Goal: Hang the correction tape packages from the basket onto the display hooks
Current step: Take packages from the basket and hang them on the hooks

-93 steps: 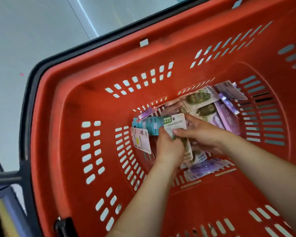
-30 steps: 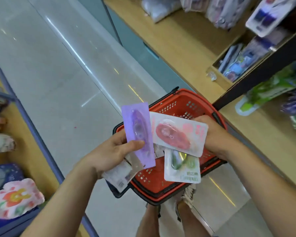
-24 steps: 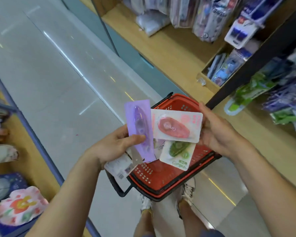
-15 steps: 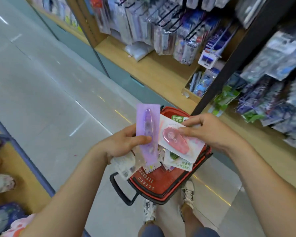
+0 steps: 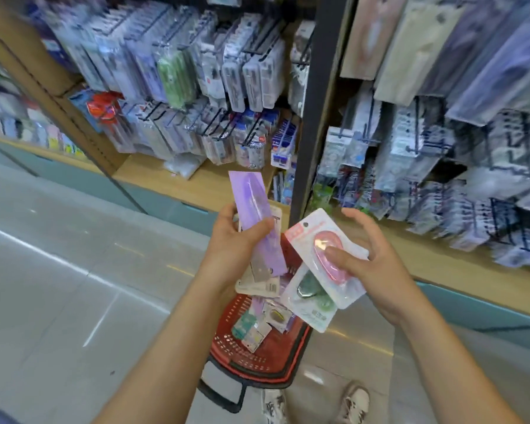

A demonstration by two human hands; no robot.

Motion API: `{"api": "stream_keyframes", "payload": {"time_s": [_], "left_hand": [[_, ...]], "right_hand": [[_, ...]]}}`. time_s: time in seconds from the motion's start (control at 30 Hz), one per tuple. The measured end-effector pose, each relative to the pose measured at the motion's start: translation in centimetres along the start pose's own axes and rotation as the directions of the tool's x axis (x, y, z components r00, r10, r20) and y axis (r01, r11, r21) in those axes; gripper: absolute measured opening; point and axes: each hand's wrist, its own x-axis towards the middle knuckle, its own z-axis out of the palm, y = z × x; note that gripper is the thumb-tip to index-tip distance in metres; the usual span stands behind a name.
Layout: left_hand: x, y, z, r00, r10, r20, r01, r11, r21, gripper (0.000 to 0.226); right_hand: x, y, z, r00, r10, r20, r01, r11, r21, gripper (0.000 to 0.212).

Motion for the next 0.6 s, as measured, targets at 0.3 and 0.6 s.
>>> {"api": "stream_keyframes", "payload": {"time_s": [0.3, 0.6], "left_hand": [[-7.1, 2.8, 8.7, 0.956, -0.038, 0.291, 0.113, 0.963, -0.243, 0.012], [-18.4, -1.0, 23.1, 0.886, 0.031, 0.463, -0.054, 0.998, 0.036, 0.022]], "right_hand": [[-6.7, -2.1, -6.5, 0.944, -0.166, -0.284, 0.192, 0.979, 0.066, 0.022], [-18.3, -0.1, -18.0, 0.825, -0.075, -0.56, 0.242, 0.942, 0.231, 0.058]]}}
